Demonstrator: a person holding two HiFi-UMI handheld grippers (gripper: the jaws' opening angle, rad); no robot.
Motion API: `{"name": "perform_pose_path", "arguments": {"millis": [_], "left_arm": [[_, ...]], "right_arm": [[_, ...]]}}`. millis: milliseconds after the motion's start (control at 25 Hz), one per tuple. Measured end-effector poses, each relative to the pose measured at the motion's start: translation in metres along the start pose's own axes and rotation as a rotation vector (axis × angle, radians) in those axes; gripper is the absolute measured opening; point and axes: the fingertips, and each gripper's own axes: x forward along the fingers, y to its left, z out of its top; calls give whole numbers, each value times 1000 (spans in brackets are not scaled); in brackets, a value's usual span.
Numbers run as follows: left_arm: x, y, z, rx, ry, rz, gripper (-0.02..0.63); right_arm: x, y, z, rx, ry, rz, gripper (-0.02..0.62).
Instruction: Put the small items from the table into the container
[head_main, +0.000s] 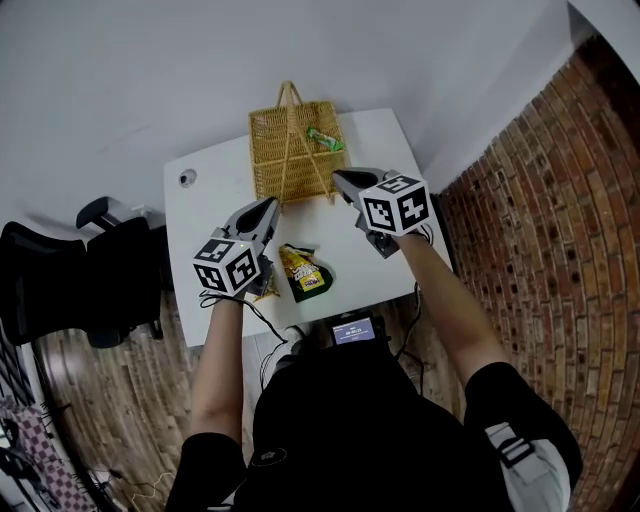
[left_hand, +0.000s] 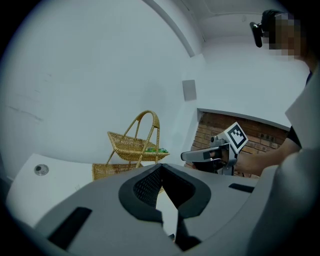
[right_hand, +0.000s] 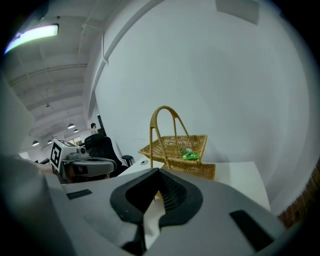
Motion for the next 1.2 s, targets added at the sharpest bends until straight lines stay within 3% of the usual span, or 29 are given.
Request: {"name": "perform_pose_path", "arguments": {"millis": [280, 600, 1200], "left_arm": [[-10, -13, -15, 23, 22, -16, 8], [-18, -12, -25, -16, 4, -5, 8], [-23, -2, -26, -29, -9, 37, 8]], "right_arm": [[-9, 13, -31, 37, 6, 7, 11], [-11, 20, -58, 67, 28, 8, 11], [-5, 20, -57, 68, 30, 28, 11]]}}
